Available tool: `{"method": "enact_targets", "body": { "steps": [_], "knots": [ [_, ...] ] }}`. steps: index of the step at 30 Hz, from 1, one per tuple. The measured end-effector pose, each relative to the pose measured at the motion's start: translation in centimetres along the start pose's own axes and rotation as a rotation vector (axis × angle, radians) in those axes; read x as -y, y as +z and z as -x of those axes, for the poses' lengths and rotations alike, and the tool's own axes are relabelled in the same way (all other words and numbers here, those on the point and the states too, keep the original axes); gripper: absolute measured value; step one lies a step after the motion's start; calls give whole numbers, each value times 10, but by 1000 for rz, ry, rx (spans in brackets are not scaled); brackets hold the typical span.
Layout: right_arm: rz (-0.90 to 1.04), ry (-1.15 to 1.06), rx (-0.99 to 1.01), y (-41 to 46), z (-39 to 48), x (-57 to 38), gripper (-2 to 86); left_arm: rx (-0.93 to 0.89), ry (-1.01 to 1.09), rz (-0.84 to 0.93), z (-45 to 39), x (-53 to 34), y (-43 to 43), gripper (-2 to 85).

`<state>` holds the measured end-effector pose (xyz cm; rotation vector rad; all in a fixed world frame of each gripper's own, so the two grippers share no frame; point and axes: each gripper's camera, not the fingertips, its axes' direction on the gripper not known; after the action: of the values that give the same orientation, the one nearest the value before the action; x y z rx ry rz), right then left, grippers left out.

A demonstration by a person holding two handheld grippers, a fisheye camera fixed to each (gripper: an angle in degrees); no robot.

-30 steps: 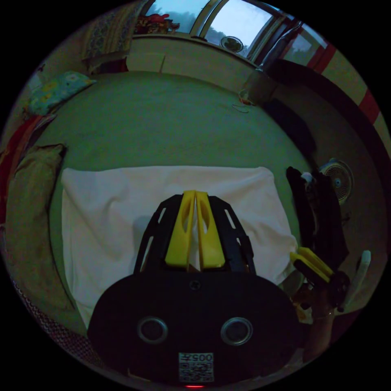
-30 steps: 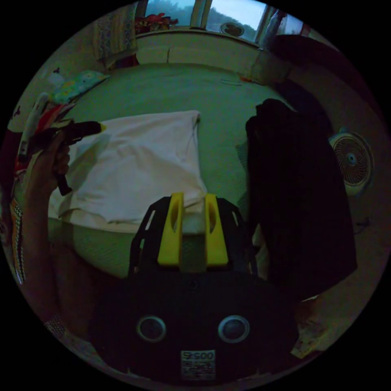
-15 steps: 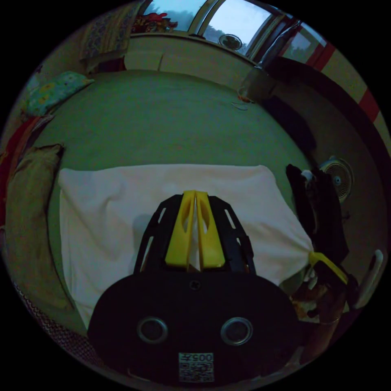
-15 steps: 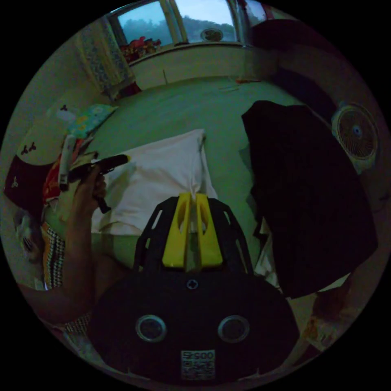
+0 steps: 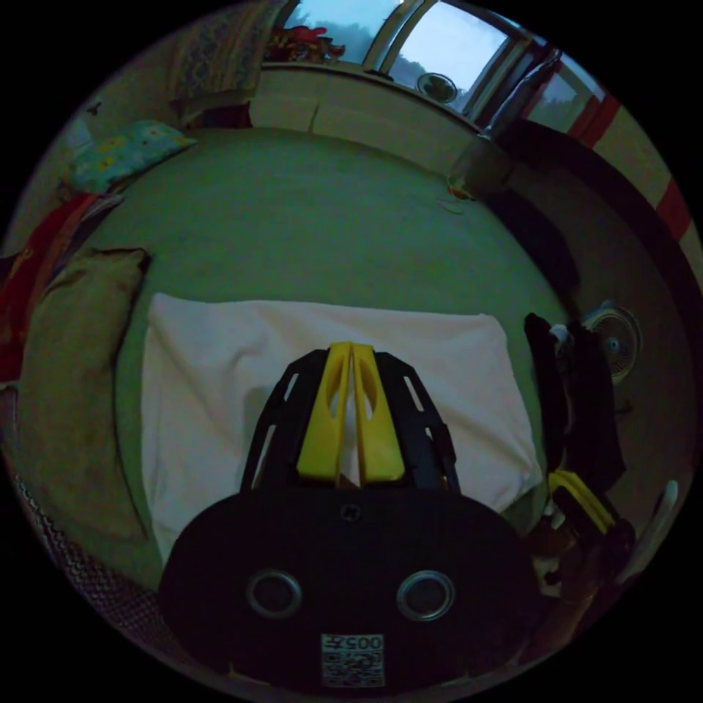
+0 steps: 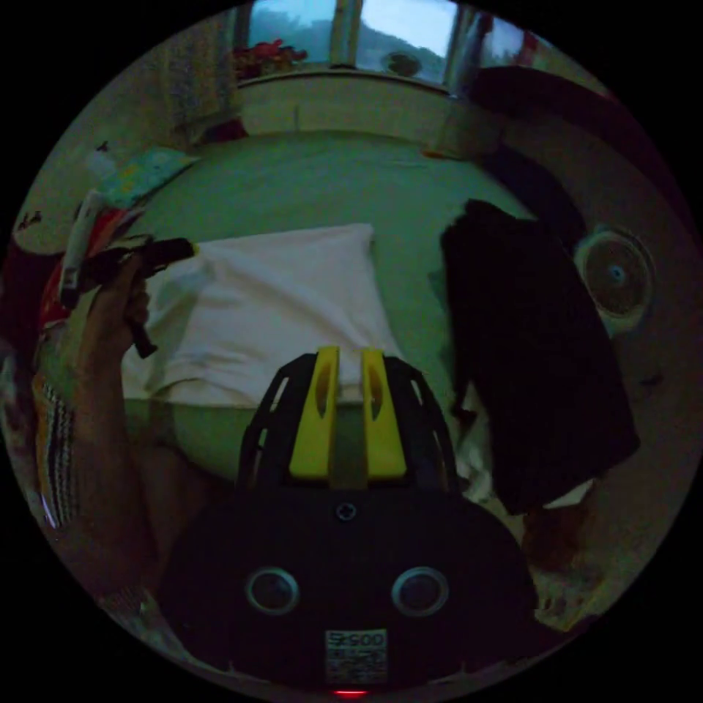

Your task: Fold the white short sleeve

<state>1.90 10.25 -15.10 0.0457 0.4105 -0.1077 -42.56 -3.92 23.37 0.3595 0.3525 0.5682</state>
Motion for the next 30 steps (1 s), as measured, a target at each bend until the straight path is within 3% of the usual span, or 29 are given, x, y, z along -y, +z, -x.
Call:
{"method": "enact_targets", "body": {
  "steps": [5,10,15,18,25,30],
  "knots": [
    [-16,-283,250,24,97,8,80,164,9,7,34,-17,-48,-6],
    [-59,-443,347,43,177,32,76,479,-57,111,81,-43,-97,-4],
    [-79,-415,390,62,216,82,76,376,-105,249,122,-73,-118,8],
    [-106,-361,391,76,216,101,76,422,-85,287,135,-86,-131,35],
    [-62,-155,388,108,193,118,81,225,4,190,157,-108,-170,75],
    [-103,-186,492,115,211,126,81,208,56,120,160,-123,-191,92]
  ]
}}
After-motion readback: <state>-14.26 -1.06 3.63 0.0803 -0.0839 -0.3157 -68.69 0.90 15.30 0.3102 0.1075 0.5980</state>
